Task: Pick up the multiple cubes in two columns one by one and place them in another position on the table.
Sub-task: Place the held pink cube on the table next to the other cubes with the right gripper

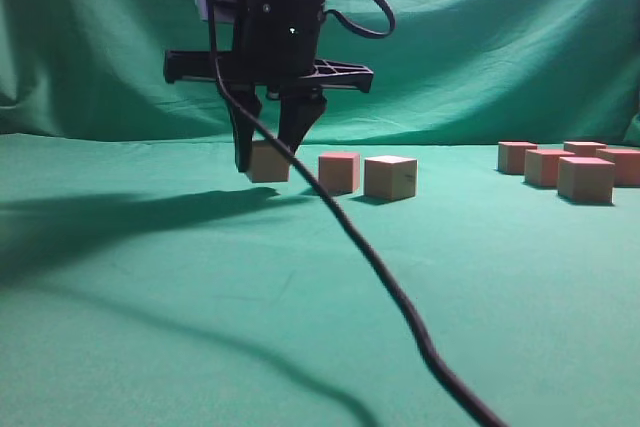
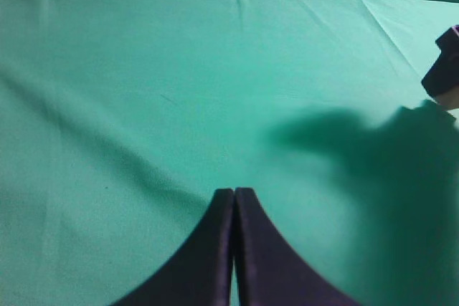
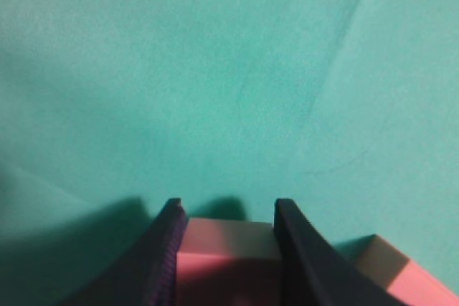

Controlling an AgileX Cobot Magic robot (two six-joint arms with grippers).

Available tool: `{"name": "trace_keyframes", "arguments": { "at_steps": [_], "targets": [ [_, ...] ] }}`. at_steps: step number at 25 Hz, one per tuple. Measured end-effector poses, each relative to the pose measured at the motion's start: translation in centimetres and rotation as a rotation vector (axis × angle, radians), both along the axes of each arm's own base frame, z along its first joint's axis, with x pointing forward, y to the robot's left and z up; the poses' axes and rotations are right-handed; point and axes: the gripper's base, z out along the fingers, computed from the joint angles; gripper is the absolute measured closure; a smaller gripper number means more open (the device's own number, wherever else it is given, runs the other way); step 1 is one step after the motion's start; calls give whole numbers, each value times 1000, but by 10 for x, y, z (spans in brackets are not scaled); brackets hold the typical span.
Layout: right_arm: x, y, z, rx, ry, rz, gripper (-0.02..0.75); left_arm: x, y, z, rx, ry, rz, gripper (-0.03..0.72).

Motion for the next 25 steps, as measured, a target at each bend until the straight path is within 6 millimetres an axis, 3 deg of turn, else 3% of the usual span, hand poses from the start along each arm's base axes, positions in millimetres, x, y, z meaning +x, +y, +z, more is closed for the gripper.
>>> {"name": "trace_keyframes", "arguments": {
  "at_steps": [12, 19, 25],
  "targets": [
    [0, 0, -3, -6, 8, -4, 474, 0, 0, 0, 0, 0, 0, 688],
    [0, 0, -3, -6, 6, 0, 210, 0, 0, 0, 0, 0, 0, 688],
    [3, 3, -1, 13, -45, 55, 222, 0, 0, 0, 0, 0, 0, 688]
  ]
}}
